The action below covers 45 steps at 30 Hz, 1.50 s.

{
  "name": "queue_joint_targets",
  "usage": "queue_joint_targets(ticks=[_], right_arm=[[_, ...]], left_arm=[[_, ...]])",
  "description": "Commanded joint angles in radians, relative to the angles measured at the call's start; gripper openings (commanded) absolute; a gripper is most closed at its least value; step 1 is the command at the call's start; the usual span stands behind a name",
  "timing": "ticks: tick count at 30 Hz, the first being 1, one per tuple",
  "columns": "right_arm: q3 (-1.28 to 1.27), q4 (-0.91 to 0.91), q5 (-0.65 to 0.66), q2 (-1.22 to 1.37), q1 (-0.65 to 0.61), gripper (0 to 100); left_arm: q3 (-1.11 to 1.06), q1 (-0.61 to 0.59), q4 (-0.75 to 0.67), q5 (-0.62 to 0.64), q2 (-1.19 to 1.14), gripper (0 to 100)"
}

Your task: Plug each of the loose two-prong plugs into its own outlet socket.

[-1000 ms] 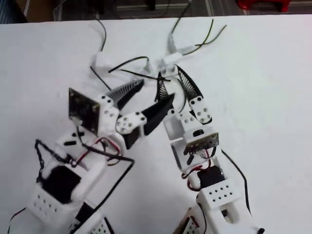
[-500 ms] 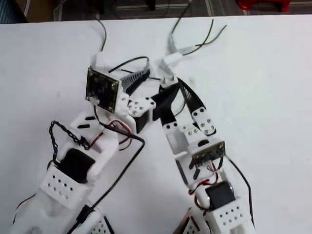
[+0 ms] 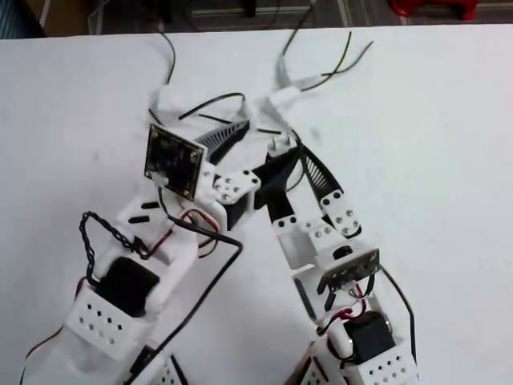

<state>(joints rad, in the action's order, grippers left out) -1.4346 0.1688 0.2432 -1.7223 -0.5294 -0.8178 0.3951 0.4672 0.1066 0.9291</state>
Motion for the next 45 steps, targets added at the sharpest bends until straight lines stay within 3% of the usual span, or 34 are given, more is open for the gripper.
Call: queue_joint_targets(ticks=[1,9,14,21,30,34,39,45], right_arm=[[0.005,0.008,0.006,-0.035,-0.065,1.9],[0.006,0.008,0.006,-0.036,-0.065,1.9],[0.006,0.008,0.008,-0.036,-0.061,1.9],[-0.003,0.008,0.112,-0.027,-0.061,1.9],[-0.002,0.008,0.117,-0.005,-0.041,1.9],[0.057,0.007,0.117,0.147,-0.022,1.9],[0.252,0.022,0.114,0.522,-0.022,1.9],[0.609,0.308,0.075,0.835,-0.067,1.9]], left_arm=[[0.066,-0.130,-0.063,0.000,-0.013,25],[-0.052,-0.188,-0.245,-0.002,-0.015,25],[-0.049,-0.189,-0.242,-0.002,-0.007,25],[-0.021,-0.240,-0.241,0.000,-0.005,25],[-0.012,-0.470,-0.170,0.000,-0.013,25],[-0.084,-0.552,-0.170,0.000,-0.013,25],[-0.193,-0.653,-0.170,0.000,-0.013,25],[-0.330,-0.751,-0.180,0.000,-0.013,25]])
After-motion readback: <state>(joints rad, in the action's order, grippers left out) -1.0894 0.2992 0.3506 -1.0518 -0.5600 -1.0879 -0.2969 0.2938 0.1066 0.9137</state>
